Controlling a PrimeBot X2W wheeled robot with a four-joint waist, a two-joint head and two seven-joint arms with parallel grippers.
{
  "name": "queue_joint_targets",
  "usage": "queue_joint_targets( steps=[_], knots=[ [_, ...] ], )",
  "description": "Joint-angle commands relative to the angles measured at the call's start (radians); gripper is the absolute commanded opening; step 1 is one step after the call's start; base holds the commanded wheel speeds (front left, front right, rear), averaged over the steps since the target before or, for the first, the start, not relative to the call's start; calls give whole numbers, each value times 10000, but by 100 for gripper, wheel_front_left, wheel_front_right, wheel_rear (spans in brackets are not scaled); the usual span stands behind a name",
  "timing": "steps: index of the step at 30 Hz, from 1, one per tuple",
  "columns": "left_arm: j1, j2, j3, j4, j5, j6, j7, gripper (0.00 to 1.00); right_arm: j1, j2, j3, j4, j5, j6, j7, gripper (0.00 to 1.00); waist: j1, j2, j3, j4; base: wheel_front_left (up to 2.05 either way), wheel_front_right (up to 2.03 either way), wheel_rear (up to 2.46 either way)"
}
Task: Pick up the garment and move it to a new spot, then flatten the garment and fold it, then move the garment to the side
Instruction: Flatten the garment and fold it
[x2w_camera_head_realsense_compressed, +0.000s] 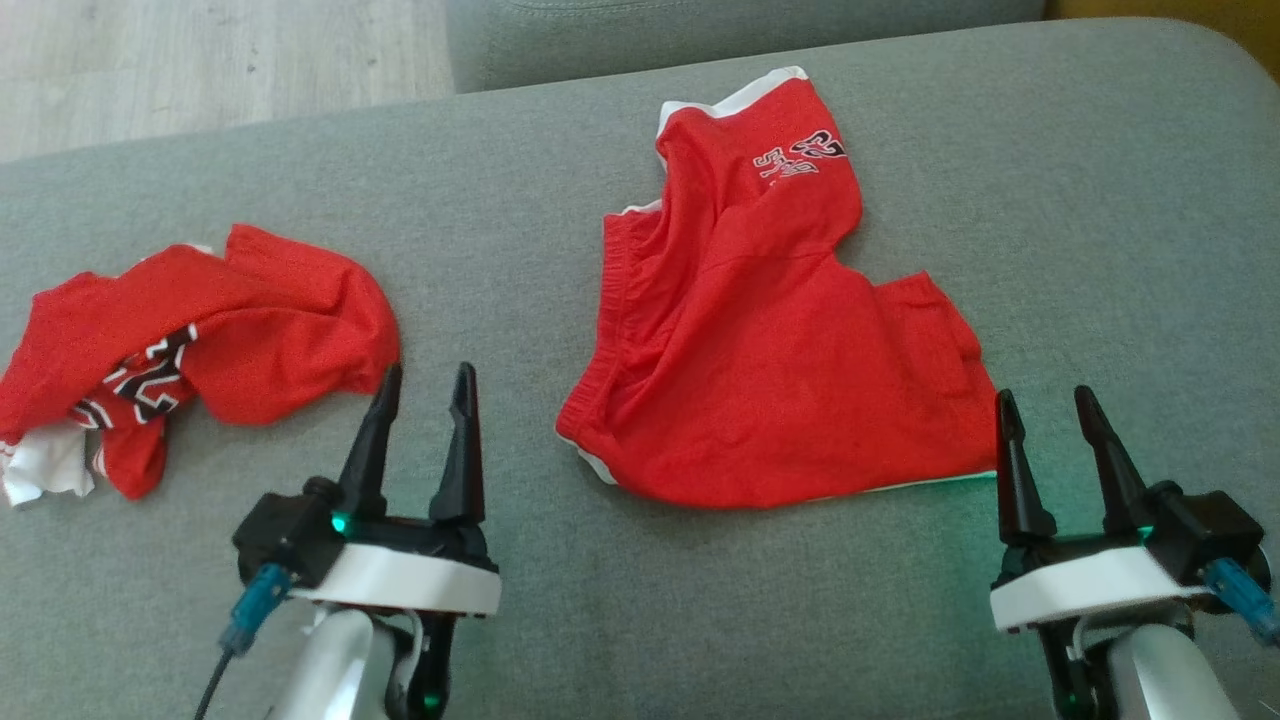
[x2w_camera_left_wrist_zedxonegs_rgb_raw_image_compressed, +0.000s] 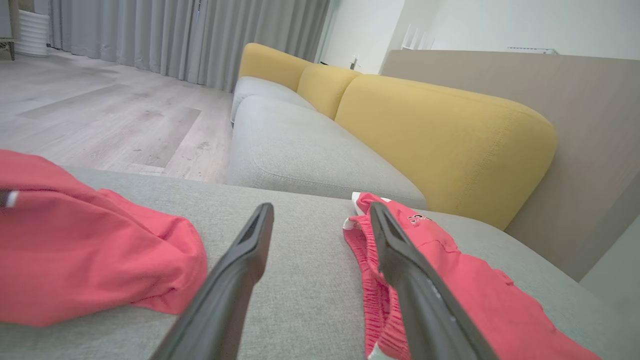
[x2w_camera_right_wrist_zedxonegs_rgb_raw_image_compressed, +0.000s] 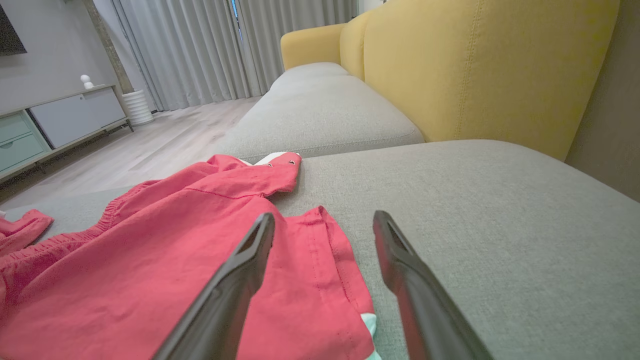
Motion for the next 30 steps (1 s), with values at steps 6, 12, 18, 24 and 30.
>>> queue_joint_targets(
  steps=[6,12,18,24,30],
  knots=[
    [-442,324,-379,-59,45,17,-51,100,-476,137,149,-464,-277,46,-108,100,0,0,71,-111,0,0,0],
    [-1135,1362,-2578,965,-104,16,-51,100,-623,209,135,-468,-340,46,-108,100,0,0,285,-111,0,0,0],
    [-2194,2170,-4286,2132,-380,16,-46,100,-727,238,229,-416,-362,46,-108,100,0,0,473,-188,0,0,0],
    [-3172,2474,-5531,2950,-1117,16,-47,100,-841,264,252,-402,-345,46,-108,100,0,0,669,-328,0,0,0],
    [-3724,2673,-6308,3085,-1747,16,-49,100,-864,283,212,-363,-372,46,-108,100,0,0,734,-451,0,0,0]
  ],
)
